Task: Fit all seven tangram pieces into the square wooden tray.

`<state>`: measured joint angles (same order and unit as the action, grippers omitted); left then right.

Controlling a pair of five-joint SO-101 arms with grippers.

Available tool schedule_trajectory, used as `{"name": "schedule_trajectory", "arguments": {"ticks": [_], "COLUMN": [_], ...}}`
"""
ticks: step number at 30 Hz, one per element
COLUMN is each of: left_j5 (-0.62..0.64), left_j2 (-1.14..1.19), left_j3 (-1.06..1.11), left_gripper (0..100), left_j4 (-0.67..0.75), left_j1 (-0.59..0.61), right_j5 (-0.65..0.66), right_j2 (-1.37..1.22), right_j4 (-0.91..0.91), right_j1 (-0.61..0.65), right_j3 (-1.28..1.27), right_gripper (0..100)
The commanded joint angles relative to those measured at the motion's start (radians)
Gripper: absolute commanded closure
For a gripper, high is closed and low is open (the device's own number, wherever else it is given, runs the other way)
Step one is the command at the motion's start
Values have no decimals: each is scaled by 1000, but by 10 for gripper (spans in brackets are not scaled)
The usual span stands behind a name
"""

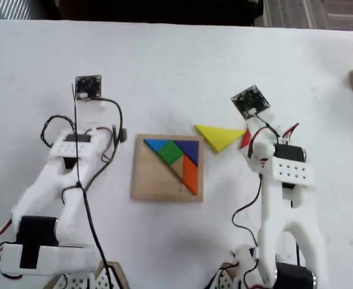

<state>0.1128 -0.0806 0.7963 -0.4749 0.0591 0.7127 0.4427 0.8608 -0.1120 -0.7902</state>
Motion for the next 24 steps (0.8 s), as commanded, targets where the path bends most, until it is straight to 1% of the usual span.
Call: {"name": "schedule_trajectory", "arguments": {"ticks": [1,3,5,9,11,14,20,24], "left_j5": [-8,-8,-8,-8,-8,-8,-8,-8], "left_j2": [-8,-8,-8,-7,-7,-7,-7,-7], "left_j3": [-48,-48,-48,-49,-49,-49,-51,-51], "left_gripper": [762,762,762,762,762,762,761,761], "left_j4": [-5,-5,-5,-5,-5,-5,-5,-5], "left_j1": [-12,-12,-12,-13,-13,-13,-13,-13], "right_j5": [-23,-20,-20,-18,-2,60,80,169], "right_j2": [-120,-213,-306,-460,-510,-547,-562,-565], "right_j4": [-140,-168,-151,-88,-85,-85,-85,-73], "right_j1": [12,8,10,30,38,62,67,76], "right_j3": [43,83,140,249,284,293,296,299], "right_gripper": [981,981,963,820,785,784,781,779]}}
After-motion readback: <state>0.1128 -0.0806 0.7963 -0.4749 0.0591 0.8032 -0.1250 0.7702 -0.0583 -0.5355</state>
